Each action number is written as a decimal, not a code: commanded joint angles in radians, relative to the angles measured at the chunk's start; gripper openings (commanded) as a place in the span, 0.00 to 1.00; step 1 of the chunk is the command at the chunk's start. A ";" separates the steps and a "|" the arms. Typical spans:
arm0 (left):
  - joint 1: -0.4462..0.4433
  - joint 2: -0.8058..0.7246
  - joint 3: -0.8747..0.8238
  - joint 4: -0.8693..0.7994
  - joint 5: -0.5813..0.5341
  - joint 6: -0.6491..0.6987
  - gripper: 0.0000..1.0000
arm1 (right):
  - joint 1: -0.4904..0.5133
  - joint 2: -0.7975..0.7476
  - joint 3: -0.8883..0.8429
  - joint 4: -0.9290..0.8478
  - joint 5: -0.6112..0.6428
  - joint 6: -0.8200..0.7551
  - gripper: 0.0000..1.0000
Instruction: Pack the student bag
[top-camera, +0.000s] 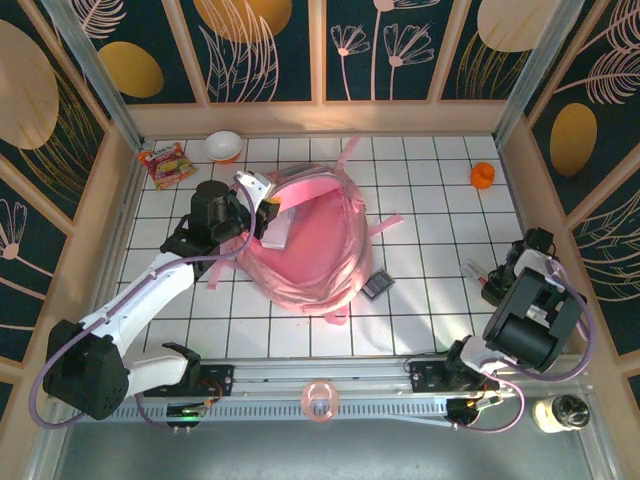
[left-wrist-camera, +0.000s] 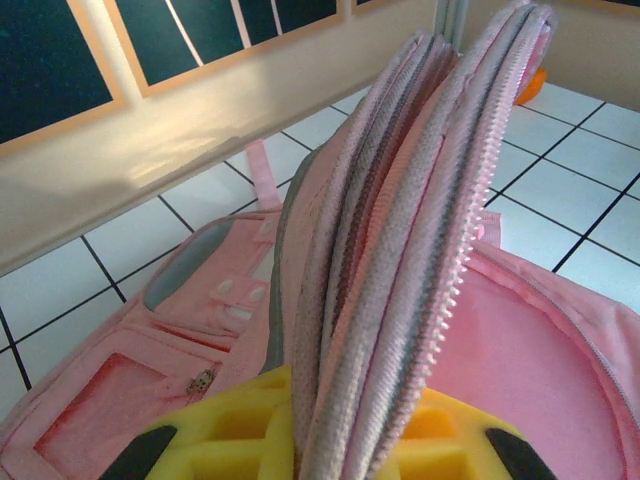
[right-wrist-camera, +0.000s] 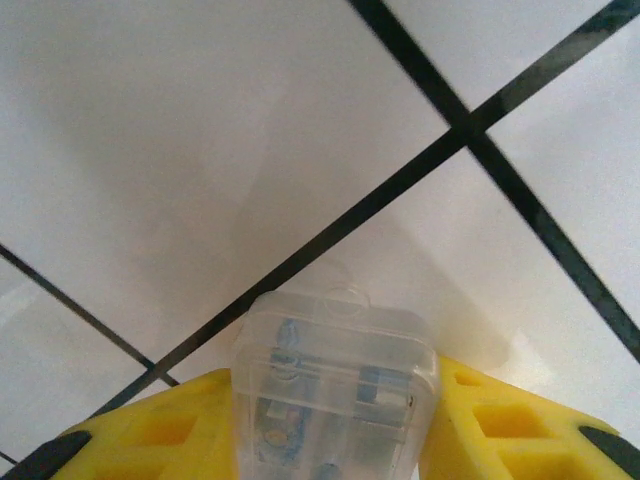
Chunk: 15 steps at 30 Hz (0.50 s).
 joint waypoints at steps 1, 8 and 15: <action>0.003 -0.027 0.035 0.106 0.013 -0.015 0.00 | 0.069 -0.030 0.030 0.040 -0.011 0.026 0.36; 0.003 -0.078 0.000 0.117 -0.003 -0.016 0.00 | 0.238 -0.152 0.030 0.020 0.044 0.042 0.31; 0.003 -0.100 -0.014 0.118 -0.036 -0.049 0.00 | 0.475 -0.287 0.059 0.031 0.103 -0.051 0.31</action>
